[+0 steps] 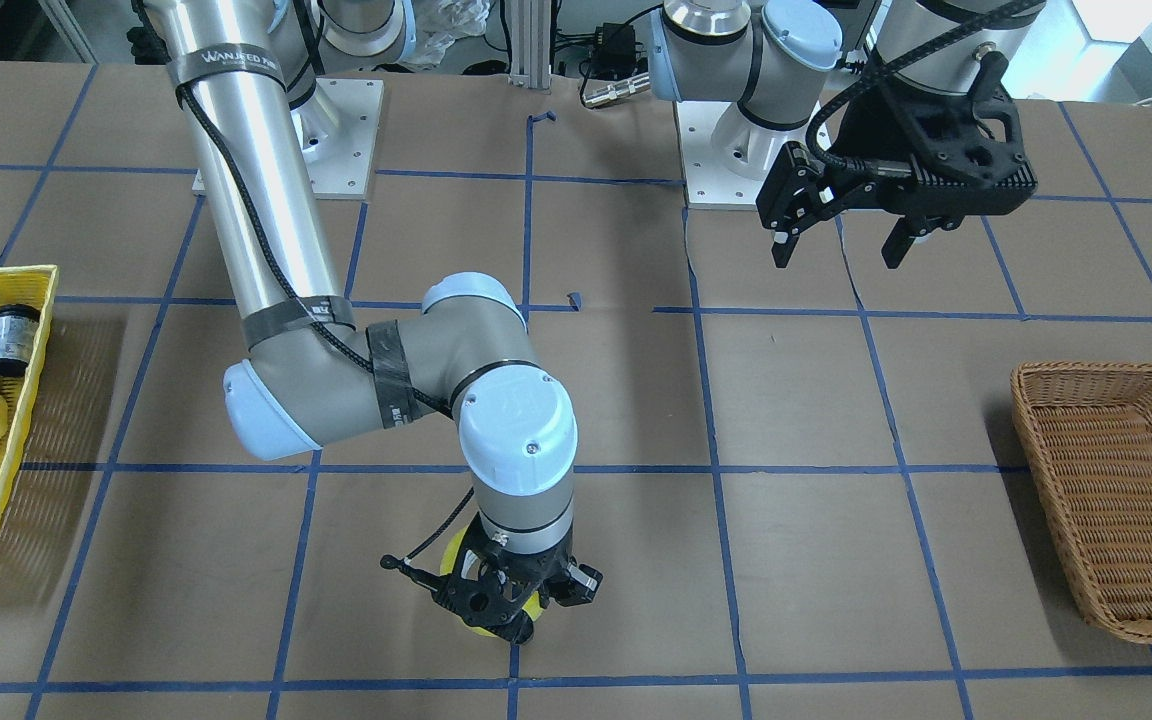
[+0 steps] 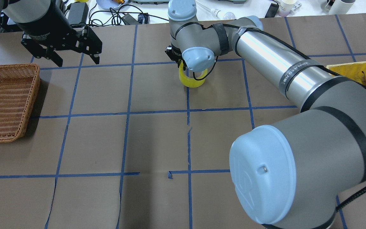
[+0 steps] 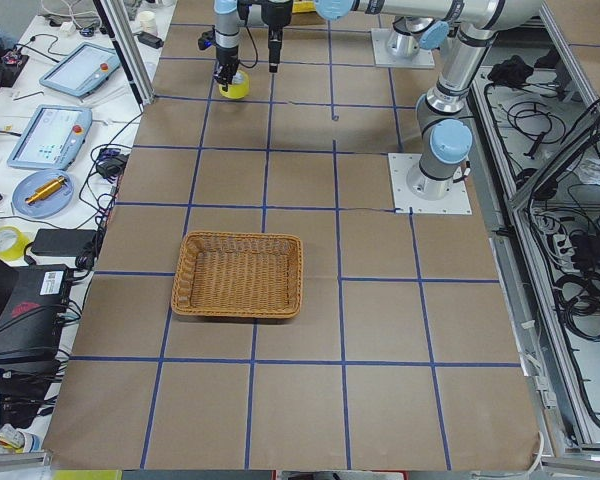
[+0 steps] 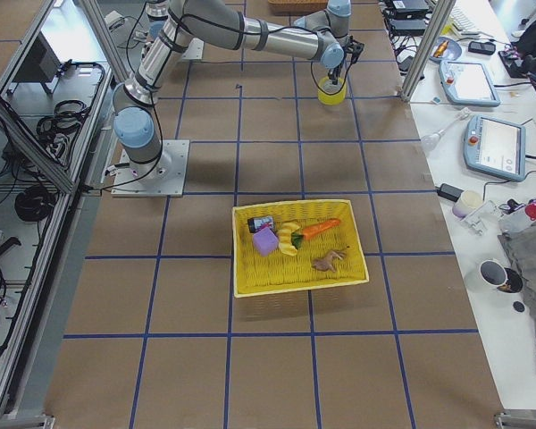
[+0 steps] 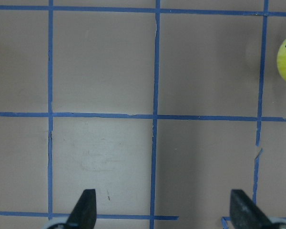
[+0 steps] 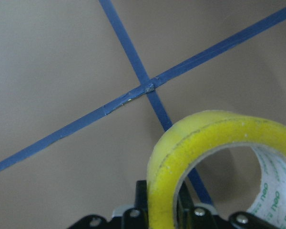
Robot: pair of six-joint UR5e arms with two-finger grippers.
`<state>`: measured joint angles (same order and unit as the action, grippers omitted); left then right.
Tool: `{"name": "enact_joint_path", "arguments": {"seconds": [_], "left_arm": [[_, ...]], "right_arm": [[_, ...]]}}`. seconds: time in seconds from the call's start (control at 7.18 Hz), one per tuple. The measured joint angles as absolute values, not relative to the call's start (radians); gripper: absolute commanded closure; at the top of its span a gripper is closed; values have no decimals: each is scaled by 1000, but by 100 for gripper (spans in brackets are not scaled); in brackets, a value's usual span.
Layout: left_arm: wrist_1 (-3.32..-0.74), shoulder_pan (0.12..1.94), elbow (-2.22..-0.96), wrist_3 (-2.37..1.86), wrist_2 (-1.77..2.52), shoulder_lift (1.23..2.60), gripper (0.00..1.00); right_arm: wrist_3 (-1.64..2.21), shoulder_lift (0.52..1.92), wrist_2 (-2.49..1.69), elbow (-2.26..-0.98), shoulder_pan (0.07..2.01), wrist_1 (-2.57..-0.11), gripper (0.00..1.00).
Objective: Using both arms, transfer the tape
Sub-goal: 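Carry the tape roll to the table center and release it, then lower the left gripper onto the tape roll while the right arm withdraws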
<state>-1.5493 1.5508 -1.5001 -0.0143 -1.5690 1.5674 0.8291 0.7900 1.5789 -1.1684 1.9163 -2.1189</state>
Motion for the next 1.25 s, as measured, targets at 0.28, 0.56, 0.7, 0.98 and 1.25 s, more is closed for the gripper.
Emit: {"name": "enact_joint_path", "arguments": {"seconds": [0.28, 0.56, 0.7, 0.98, 1.25], "left_arm": [[-1549, 1551, -1501, -15, -1569, 1568, 0], [-1549, 1551, -1501, -10, -1570, 1567, 0], [-1549, 1551, -1500, -11, -1573, 1566, 0], [-1533, 1551, -1500, -20, -1569, 1580, 0], [-1422, 1553, -1508, -43, -1566, 1652, 0]], "right_arm": [[847, 767, 1573, -1153, 1929, -2117, 36], [844, 777, 1569, -1165, 1931, -2107, 0], [829, 798, 1569, -1173, 1931, -2105, 0], [723, 873, 1582, -1185, 1913, -2053, 0], [522, 992, 1587, -1201, 1809, -1893, 0]]}}
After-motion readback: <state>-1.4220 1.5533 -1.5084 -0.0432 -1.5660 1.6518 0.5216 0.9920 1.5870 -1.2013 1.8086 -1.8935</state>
